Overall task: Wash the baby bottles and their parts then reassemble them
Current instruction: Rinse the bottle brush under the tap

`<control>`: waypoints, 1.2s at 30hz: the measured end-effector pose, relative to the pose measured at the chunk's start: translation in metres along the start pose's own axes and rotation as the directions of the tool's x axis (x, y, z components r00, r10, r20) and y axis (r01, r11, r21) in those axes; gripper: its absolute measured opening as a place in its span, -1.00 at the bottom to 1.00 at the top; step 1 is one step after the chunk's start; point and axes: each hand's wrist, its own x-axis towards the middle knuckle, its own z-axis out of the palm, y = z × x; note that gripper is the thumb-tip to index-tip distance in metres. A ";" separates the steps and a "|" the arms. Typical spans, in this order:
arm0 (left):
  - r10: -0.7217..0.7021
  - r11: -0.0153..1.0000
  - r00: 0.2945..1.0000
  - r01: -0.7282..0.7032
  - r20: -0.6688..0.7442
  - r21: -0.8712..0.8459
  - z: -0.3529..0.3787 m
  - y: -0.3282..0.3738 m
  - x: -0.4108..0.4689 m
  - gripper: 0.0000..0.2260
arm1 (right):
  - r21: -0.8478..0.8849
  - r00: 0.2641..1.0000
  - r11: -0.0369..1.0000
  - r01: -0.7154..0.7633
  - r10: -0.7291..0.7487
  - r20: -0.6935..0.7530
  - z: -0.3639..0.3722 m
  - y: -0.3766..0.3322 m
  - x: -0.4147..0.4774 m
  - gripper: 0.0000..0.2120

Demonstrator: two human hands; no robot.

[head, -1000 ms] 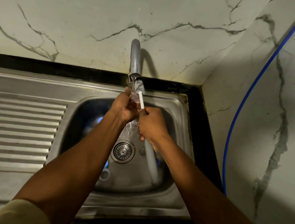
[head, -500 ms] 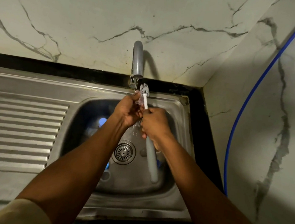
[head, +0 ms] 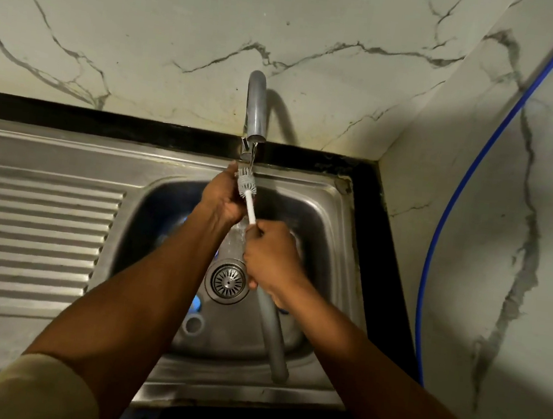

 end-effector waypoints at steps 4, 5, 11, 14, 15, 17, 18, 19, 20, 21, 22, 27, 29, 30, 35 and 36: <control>0.050 0.993 0.997 -0.043 -0.057 0.114 0.001 -0.013 0.006 -0.83 | 0.113 0.997 0.993 -0.037 0.044 -0.057 -0.004 -0.005 0.021 -0.72; 0.040 0.995 0.998 -0.035 -0.047 0.097 0.003 -0.012 0.005 -0.81 | 0.129 0.997 0.991 -0.038 0.046 -0.055 -0.004 -0.005 0.022 -0.72; -0.029 1.000 1.000 0.029 0.006 -0.011 -0.006 -0.001 0.001 -0.74 | 0.117 0.996 0.992 -0.051 0.059 -0.070 -0.009 -0.003 0.022 -0.72; -0.004 1.000 1.000 0.004 0.002 -0.018 -0.009 -0.006 0.000 -0.82 | 0.137 0.997 0.989 -0.057 0.063 -0.040 -0.009 -0.006 0.018 -0.72; 0.000 0.997 1.000 0.000 0.001 -0.071 -0.010 -0.005 0.002 -0.81 | 0.101 0.999 0.994 -0.028 0.031 -0.029 -0.004 -0.004 0.013 -0.72; 0.000 0.994 1.000 0.001 0.007 -0.110 -0.010 -0.003 0.004 -0.79 | 0.048 1.000 0.999 0.009 -0.008 -0.025 0.002 -0.004 0.003 -0.72; 0.004 0.997 1.000 -0.003 0.015 -0.078 -0.010 -0.003 0.004 -0.78 | 0.062 1.000 0.998 0.003 -0.001 -0.026 0.002 -0.005 0.004 -0.72; 0.000 0.999 0.999 0.002 0.037 -0.035 -0.009 -0.005 0.005 -0.78 | 0.106 0.999 0.994 -0.014 0.018 -0.034 0.000 -0.007 0.009 -0.73; -0.009 1.000 0.998 0.007 0.057 0.022 -0.007 -0.008 0.004 -0.78 | 0.149 0.998 0.988 -0.034 0.042 -0.052 -0.004 -0.011 0.016 -0.74; -0.012 0.998 0.997 0.007 0.073 0.065 -0.006 -0.011 0.003 -0.79 | 0.175 0.996 0.983 -0.047 0.060 -0.072 -0.008 -0.016 0.021 -0.75; -0.011 0.997 0.996 0.004 0.086 0.082 -0.004 -0.013 0.002 -0.79 | 0.181 0.994 0.982 -0.050 0.066 -0.082 -0.011 -0.019 0.025 -0.75; 0.023 0.990 0.996 -0.012 0.081 -0.141 -0.008 -0.003 0.005 -0.79 | 0.123 0.999 0.991 -0.053 0.052 0.008 -0.008 -0.009 0.007 -0.74; 0.044 0.991 0.996 -0.033 0.081 -0.129 -0.009 -0.006 0.009 -0.80 | 0.145 0.997 0.986 -0.082 0.082 0.008 -0.014 -0.009 0.007 -0.73; 0.053 0.995 0.995 -0.045 0.087 -0.088 -0.009 -0.009 0.010 -0.80 | 0.172 0.995 0.980 -0.103 0.104 0.000 -0.017 -0.011 0.010 -0.74; 0.061 0.997 0.995 -0.065 0.080 0.052 -0.020 -0.006 0.016 -0.80 | 0.175 0.997 0.982 -0.077 0.080 -0.008 -0.009 -0.009 0.006 -0.71; 0.072 0.995 0.996 -0.075 0.059 0.060 -0.024 -0.003 0.018 -0.80 | 0.152 0.997 0.986 -0.071 0.071 0.004 -0.005 -0.006 0.000 -0.71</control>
